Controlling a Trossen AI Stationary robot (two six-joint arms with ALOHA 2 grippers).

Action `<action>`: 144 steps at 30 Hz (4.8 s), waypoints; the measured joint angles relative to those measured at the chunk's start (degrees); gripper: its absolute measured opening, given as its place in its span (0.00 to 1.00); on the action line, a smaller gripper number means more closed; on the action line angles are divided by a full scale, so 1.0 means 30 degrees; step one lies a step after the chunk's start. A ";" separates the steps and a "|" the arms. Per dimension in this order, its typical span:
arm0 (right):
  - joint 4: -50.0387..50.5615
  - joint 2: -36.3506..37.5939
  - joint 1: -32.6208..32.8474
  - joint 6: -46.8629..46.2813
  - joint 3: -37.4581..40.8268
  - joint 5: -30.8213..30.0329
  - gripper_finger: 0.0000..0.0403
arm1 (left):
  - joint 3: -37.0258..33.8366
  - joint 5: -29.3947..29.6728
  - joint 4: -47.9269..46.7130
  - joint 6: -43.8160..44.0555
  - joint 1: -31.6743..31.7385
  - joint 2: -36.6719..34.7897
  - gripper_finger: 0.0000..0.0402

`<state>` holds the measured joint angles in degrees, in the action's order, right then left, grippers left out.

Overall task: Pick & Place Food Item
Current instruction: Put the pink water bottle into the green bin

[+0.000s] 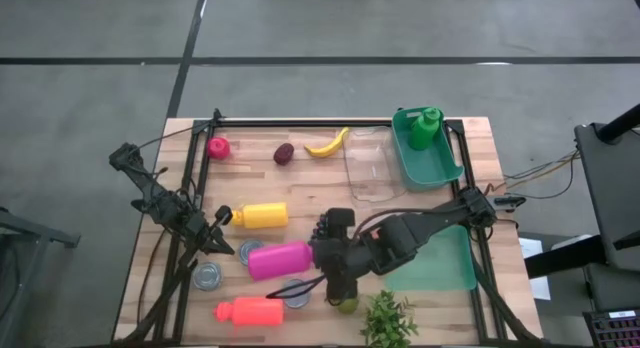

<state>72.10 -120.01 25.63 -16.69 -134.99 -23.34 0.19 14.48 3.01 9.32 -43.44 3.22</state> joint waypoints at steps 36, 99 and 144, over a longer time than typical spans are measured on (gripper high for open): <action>0.5976 0.0546 0.0009 -0.7380 0.0103 0.3036 0.57 | 0.0000 0.0000 0.0000 0.0000 0.0005 0.0007 0.00; 0.5976 0.1173 0.0663 0.1440 0.6934 -0.3358 0.57 | 0.0000 0.0000 0.0000 0.0000 0.0006 0.0000 0.00; 0.5865 0.1158 0.0619 2.3179 0.9579 -0.8762 0.57 | 0.0000 0.0001 0.0000 0.0000 0.0006 0.0000 0.00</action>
<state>89.69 -116.53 27.49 52.85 -106.26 -49.63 0.19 14.48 3.01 9.32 -43.42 3.22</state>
